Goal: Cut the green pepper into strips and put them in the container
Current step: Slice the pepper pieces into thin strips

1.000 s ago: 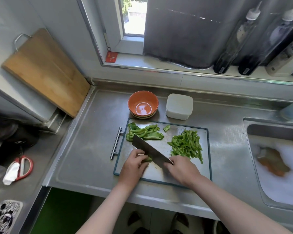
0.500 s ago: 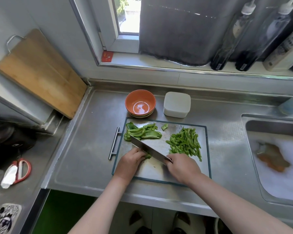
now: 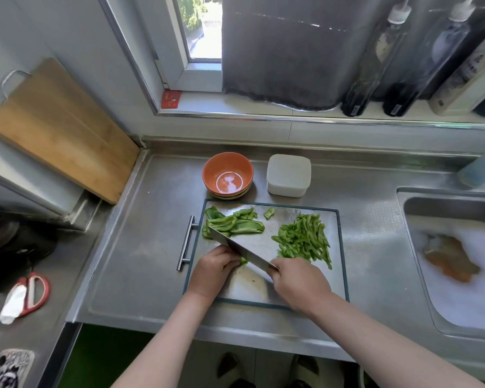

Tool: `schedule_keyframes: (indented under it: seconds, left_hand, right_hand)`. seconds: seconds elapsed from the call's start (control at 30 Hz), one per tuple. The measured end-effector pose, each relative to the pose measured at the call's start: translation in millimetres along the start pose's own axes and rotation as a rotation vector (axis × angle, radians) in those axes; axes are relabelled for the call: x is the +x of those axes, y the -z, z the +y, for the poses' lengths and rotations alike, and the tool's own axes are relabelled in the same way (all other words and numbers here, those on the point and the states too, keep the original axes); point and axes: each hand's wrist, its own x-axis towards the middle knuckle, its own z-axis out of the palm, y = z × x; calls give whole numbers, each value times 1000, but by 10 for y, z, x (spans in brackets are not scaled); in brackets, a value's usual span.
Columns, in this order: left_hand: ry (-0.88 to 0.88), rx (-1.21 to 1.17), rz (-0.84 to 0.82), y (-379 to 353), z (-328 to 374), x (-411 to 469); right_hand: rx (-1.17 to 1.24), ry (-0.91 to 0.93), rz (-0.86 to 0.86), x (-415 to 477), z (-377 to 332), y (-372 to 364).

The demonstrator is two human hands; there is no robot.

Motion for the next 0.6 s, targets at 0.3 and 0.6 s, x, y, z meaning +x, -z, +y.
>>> schedule_keyframes:
  seconds: [0.3, 0.6]
  left_hand:
    - [54, -17, 30, 8, 41, -7]
    - [76, -42, 64, -10, 65, -26]
  right_hand:
    - [-39, 17, -13, -20, 92, 51]
    - [26, -33, -95, 14, 42, 109]
